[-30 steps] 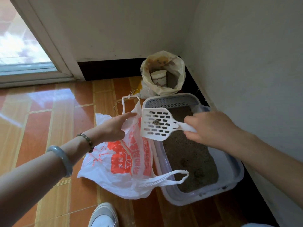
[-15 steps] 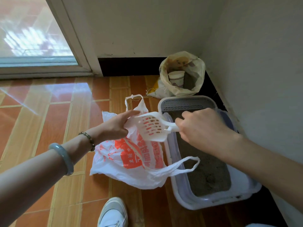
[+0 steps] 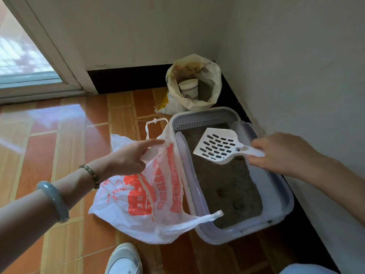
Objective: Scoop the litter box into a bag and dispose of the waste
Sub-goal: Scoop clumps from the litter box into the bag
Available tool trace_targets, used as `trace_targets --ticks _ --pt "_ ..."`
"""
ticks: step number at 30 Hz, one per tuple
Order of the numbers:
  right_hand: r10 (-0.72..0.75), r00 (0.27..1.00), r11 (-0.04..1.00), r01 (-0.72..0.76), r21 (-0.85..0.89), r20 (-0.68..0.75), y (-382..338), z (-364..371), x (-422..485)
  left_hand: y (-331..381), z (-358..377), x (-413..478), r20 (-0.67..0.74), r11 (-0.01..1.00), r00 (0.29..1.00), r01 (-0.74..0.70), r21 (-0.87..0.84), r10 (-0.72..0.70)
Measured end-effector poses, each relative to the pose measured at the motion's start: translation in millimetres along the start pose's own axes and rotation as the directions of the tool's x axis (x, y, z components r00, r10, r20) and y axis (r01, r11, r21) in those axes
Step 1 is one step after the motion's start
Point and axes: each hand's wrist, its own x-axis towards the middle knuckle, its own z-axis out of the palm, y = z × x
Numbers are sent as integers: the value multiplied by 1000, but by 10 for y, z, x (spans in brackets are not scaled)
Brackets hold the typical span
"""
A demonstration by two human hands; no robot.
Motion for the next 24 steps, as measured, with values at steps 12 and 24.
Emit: trace_targets --ticks 12,24 --pt "151 860 981 -71 -178 487 -32 770 -275 101 145 150 2 992 1000 -15 129 15" --pt "176 855 961 -256 103 488 -325 1267 42 23 143 168 -15 998 1000 7 68 -6"
